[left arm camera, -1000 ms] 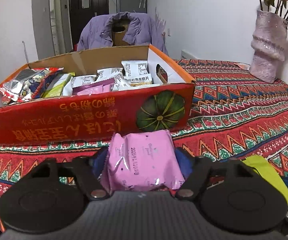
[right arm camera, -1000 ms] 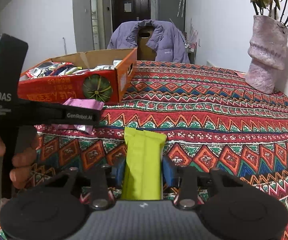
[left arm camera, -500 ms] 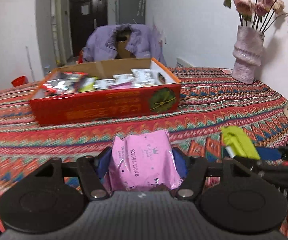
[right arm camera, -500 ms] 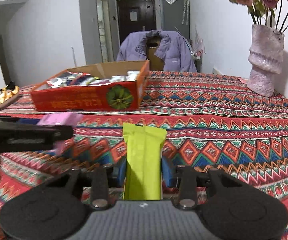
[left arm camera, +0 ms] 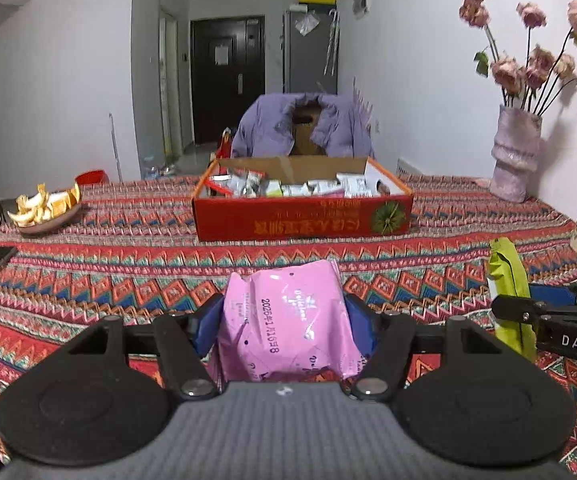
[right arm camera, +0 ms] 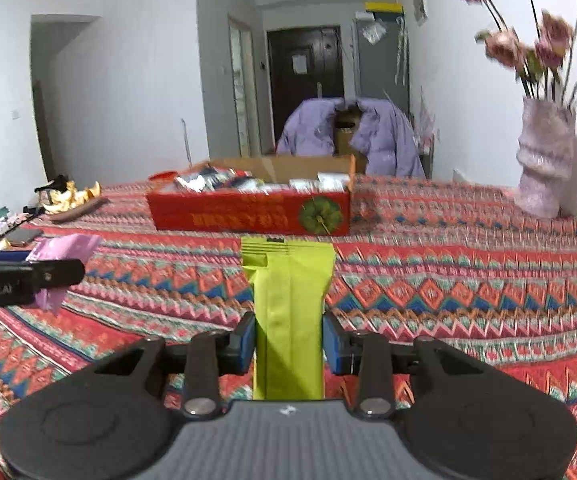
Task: Organize snacks
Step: 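Carry the pink packet and green bar into the box and open both tools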
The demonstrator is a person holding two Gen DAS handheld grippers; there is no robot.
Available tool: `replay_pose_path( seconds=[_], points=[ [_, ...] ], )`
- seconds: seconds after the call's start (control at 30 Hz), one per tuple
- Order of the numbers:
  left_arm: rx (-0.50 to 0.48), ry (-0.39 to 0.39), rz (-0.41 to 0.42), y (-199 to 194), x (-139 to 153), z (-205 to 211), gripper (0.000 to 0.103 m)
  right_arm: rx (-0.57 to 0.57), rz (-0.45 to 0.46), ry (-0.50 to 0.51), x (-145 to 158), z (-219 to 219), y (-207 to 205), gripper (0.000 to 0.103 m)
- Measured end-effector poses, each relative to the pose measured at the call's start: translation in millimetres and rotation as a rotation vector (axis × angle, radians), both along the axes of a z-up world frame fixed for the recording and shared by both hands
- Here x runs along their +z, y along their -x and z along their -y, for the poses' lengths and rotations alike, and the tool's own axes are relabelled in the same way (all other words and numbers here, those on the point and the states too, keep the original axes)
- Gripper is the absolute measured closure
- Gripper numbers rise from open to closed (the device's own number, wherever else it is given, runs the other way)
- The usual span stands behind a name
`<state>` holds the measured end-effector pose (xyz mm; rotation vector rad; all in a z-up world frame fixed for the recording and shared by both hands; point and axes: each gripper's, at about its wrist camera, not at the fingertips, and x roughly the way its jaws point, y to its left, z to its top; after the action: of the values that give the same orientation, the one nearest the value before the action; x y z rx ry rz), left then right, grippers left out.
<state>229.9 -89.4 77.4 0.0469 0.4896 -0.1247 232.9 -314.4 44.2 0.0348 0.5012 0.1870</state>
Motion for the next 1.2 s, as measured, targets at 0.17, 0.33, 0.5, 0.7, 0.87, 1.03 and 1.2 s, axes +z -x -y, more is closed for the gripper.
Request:
replay_pose_path(
  seconds=[0.17, 0.33, 0.5, 0.7, 0.87, 1.03, 1.2],
  points=[
    [-0.001, 0.003, 0.023, -1, 6, -6, 0.038, 0.0, 0.03, 0.006, 13, -7, -5, 0.069],
    [-0.006, 0.02, 0.02, -20, 11, -12, 0.037, 0.007, 0.041, 0.001, 24, -10, -26, 0.069],
    [-0.015, 0.021, 0.009, -61, 17, -13, 0.037, 0.014, 0.038, -0.008, 34, -11, -65, 0.069],
    [-0.032, -0.027, 0.01, -127, 22, -7, 0.037, 0.023, 0.068, -0.029, 57, -3, -123, 0.069],
    [-0.045, -0.016, -0.003, -190, 26, 0, 0.037, 0.025, 0.075, -0.023, 69, 1, -182, 0.069],
    [-0.094, 0.034, -0.063, -261, 23, 5, 0.037, 0.018, 0.062, 0.012, 71, 1, -247, 0.069],
    [-0.087, 0.03, -0.114, -322, 10, 9, 0.037, 0.009, -0.003, -0.007, 65, 4, -320, 0.069]
  ],
)
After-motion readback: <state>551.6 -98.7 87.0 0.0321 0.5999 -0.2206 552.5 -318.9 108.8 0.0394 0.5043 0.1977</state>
